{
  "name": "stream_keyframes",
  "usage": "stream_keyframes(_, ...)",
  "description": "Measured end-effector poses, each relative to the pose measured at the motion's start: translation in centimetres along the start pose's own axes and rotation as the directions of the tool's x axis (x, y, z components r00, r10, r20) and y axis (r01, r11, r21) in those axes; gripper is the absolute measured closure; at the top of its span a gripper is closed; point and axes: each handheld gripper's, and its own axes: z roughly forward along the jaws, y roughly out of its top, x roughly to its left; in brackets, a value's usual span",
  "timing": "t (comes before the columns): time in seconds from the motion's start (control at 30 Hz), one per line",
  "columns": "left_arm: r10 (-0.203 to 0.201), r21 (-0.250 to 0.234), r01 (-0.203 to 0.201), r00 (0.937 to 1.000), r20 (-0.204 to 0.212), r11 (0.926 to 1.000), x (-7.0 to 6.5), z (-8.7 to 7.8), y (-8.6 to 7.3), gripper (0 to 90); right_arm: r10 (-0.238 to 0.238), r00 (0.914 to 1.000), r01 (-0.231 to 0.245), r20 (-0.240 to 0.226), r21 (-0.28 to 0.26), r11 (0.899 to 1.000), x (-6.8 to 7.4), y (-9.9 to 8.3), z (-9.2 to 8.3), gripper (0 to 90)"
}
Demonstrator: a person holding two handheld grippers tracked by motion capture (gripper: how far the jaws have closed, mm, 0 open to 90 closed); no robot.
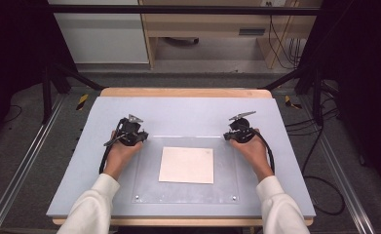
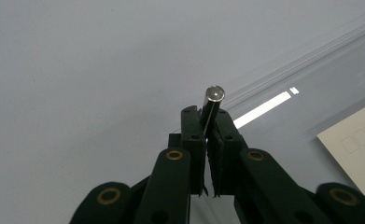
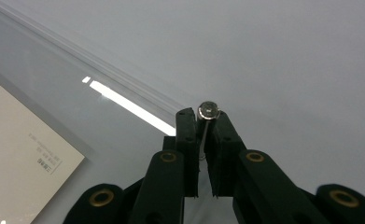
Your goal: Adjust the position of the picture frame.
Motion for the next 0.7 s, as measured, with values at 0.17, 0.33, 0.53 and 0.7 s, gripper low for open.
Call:
stream_keyframes(0.17, -0.008, -0.003, 0.008, 1.0, -0.004, 1.0, 0.0, 0.2, -0.1, 84.9, 0.005, 1.0, -0.005, 0.008, -0.012, 1.0, 0.0, -0.3, 0.2, 84.5)
stream_keyframes(0.33, -0.011, -0.003, 0.011, 0.9999, -0.01, 0.9999, -0.1, 0.3, -0.3, 84.8, 0.004, 0.9999, -0.004, 0.015, -0.012, 1.0, 0.1, -0.4, 0.3, 84.6)
stream_keyframes(0.53, 0.002, -0.034, -0.004, 0.998, -0.063, 0.9994, -0.7, -0.1, -0.5, 82.6, 0.001, 0.9986, 0.001, 0.052, -0.037, 0.999, 0.4, -0.7, 0.0, 74.8)
stream_keyframes(0.7, -0.007, -0.123, -0.012, 0.989, -0.147, 0.9924, -1.4, -1.2, -0.6, 53.2, -0.002, 0.9907, 0.025, 0.136, -0.168, 0.985, 1.0, -1.1, -2.0, 48.0)
